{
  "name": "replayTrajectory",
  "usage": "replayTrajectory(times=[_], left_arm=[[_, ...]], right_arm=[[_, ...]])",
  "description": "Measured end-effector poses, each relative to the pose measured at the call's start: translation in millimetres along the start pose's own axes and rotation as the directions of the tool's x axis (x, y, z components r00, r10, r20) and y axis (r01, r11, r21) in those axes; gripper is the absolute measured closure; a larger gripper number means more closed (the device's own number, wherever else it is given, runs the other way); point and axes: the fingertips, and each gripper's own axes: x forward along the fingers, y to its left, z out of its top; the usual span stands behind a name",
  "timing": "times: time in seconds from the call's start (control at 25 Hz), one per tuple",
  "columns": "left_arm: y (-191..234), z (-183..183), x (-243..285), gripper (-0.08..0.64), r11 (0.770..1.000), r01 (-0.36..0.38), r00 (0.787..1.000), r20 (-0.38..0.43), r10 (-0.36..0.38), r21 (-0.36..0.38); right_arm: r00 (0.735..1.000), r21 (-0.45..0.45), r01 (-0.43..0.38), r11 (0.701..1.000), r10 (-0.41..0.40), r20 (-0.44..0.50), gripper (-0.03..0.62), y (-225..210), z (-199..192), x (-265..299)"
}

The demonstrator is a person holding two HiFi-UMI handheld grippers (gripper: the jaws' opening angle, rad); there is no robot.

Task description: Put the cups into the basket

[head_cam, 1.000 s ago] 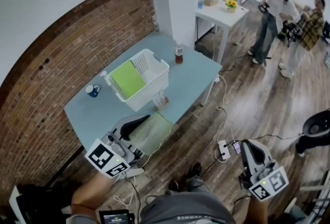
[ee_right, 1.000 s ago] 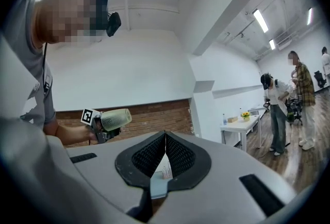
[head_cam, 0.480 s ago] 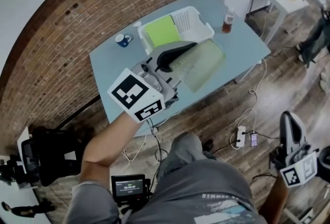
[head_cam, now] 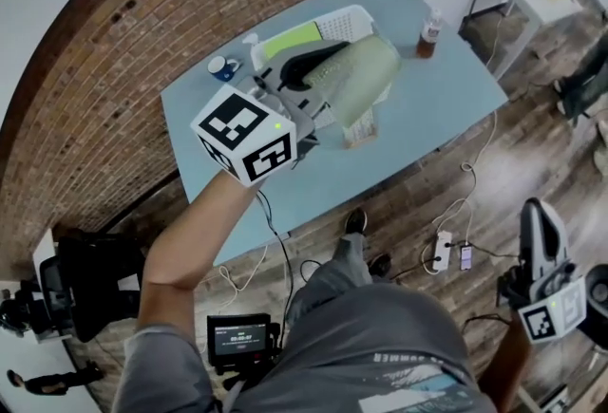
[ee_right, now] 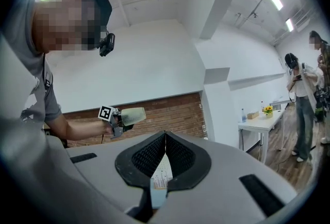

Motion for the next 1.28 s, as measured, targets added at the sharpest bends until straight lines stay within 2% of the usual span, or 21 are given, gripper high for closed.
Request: replayTrajectory(times=[0.16, 0.32, 0.48, 0.68, 0.84, 1.04, 1.12, 1.28], left_arm=[[43, -22, 16, 0.546, 1.000, -0.022, 0.995, -0.092, 0.023, 0.009], [87, -48, 37, 0.546, 0.999, -0.047, 0.975, -0.217, 0.051, 0.023], [120, -82, 54, 0.546, 0.999, -0.048, 0.934, -0.353, 0.053, 0.023], [152, -124, 77, 0.546, 0.999, -0.050, 0.867, -0.496, 0.048, 0.010], [173, -156, 95, 0.546, 0.999, -0.049, 0.802, -0.597, 0.033, -0.010], [190, -196, 111, 0.546, 1.000, -0.020, 0.701, -0.713, -0.003, -0.024], [193, -212, 117, 0.546, 1.000, 0.002, 0.657, -0.754, -0.022, -0.028], [196, -244, 126, 0.546, 0.998, 0.051, 0.548, -0.835, -0.047, -0.023]], right_arm=[[1.000, 0.006, -0.007, 1.000, 0.007, -0.014, 0.581, -5, -4, 20], [1.000, 0.022, 0.004, 1.000, -0.003, -0.025, 0.581, -16, -9, 34], [0.999, 0.034, 0.041, 0.999, -0.040, -0.029, 0.581, -29, -14, 40], [0.997, 0.053, 0.064, 0.997, -0.062, -0.039, 0.581, -41, -21, 46], [0.996, 0.067, 0.085, 0.994, -0.082, -0.045, 0.581, -51, -25, 50], [0.993, 0.082, 0.113, 0.990, -0.109, -0.050, 0.581, -62, -29, 52], [0.991, 0.088, 0.125, 0.988, -0.120, -0.052, 0.581, -66, -31, 53], [0.989, 0.100, 0.143, 0.985, -0.137, -0.059, 0.581, -74, -35, 54]])
